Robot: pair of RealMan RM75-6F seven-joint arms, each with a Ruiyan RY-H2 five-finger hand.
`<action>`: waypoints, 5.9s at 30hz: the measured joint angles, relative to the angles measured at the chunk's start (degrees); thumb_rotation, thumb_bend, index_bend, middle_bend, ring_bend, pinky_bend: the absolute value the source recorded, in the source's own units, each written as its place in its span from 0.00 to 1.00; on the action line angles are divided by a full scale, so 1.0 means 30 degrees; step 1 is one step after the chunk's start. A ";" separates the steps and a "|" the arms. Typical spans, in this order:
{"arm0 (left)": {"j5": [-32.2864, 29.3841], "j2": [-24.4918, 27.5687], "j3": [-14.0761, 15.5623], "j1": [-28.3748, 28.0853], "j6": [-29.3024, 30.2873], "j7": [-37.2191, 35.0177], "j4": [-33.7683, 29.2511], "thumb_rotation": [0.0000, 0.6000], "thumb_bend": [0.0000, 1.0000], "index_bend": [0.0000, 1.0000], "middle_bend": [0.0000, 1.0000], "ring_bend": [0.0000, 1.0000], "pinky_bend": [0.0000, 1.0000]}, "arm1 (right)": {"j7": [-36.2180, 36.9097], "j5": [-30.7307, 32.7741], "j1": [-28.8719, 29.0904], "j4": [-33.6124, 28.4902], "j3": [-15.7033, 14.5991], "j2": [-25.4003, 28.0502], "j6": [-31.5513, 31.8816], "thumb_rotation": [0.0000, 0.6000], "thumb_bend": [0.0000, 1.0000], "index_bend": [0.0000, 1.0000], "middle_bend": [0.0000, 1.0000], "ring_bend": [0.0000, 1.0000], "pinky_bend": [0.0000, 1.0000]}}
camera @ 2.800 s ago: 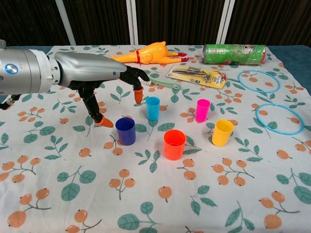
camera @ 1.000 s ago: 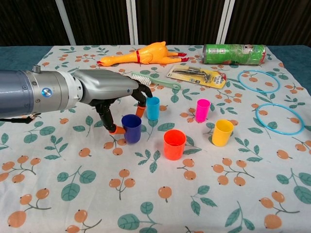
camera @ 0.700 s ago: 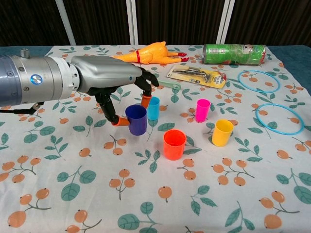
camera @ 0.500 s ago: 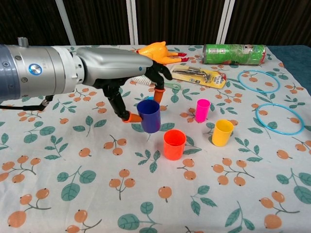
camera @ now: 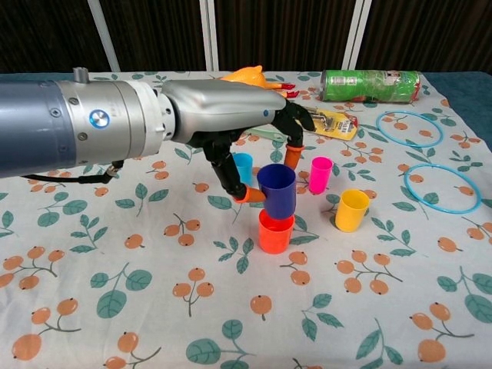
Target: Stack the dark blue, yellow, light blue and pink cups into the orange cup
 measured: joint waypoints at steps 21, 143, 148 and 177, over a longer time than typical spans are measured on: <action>-0.1378 -0.1431 0.0243 -0.0816 0.0138 0.1525 0.1267 1.00 0.30 0.49 0.09 0.00 0.03 | 0.0150 0.0104 -0.0039 0.0041 0.0087 0.0000 0.0032 1.00 0.32 0.11 0.04 0.05 0.10; 0.7384 0.3913 0.1365 1.5881 1.1022 -1.1780 0.9275 1.00 0.15 0.12 0.03 0.00 0.00 | -0.1335 0.4891 1.0235 -0.0074 0.0909 -0.5613 -1.1604 1.00 0.32 0.40 0.04 0.07 0.12; 0.7467 0.3894 0.1226 1.5949 1.0921 -1.1790 0.9311 1.00 0.15 0.12 0.03 0.00 0.00 | -0.1216 0.4937 1.0329 0.0037 0.0898 -0.5832 -1.1549 1.00 0.32 0.43 0.04 0.08 0.12; 0.7643 0.3832 0.0627 1.6243 1.0564 -1.1794 0.9387 1.00 0.14 0.12 0.03 0.00 0.00 | -0.0965 0.4949 1.0699 -0.0773 0.0998 -0.5558 -1.1170 1.00 0.32 0.51 0.04 0.09 0.14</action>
